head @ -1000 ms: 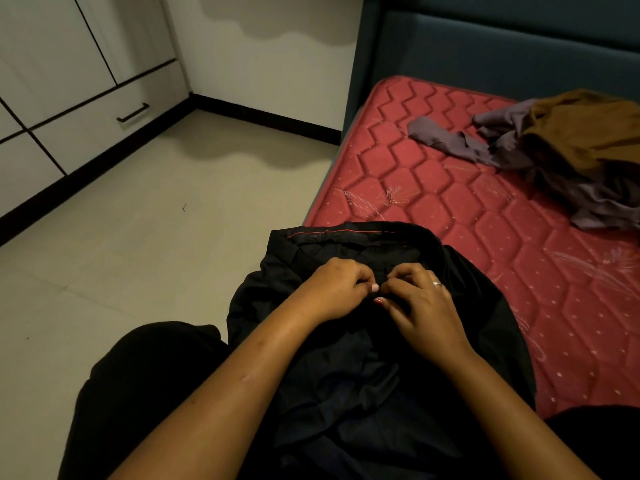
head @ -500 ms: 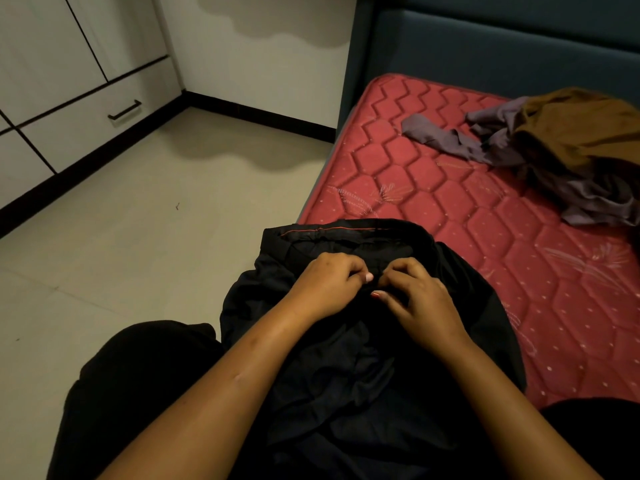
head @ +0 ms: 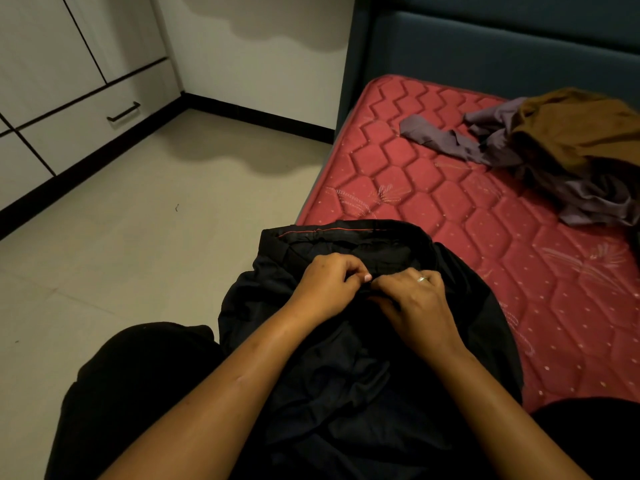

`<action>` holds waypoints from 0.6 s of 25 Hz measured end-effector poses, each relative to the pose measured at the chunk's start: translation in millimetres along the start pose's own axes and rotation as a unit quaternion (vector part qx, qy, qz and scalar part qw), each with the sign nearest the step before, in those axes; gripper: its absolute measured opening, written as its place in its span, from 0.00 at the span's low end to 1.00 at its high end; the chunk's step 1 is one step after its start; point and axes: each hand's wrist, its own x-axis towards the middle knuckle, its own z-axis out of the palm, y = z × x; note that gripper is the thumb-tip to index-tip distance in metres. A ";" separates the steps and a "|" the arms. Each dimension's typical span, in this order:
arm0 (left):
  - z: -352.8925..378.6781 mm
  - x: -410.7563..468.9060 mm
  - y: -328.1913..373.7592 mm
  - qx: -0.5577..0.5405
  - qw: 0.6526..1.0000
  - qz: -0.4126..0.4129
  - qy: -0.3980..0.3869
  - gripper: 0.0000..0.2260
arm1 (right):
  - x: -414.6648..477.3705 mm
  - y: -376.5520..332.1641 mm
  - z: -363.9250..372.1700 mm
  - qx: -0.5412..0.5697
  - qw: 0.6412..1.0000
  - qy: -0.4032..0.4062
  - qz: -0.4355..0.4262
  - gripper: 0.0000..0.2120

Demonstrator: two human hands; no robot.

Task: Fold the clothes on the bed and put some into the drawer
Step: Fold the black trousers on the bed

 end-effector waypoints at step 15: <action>-1.7 0.4 -1.6 -0.080 0.996 0.029 -0.008 0.13 | 0.7 -7.9 0.0 -0.013 0.995 -0.019 0.095 0.09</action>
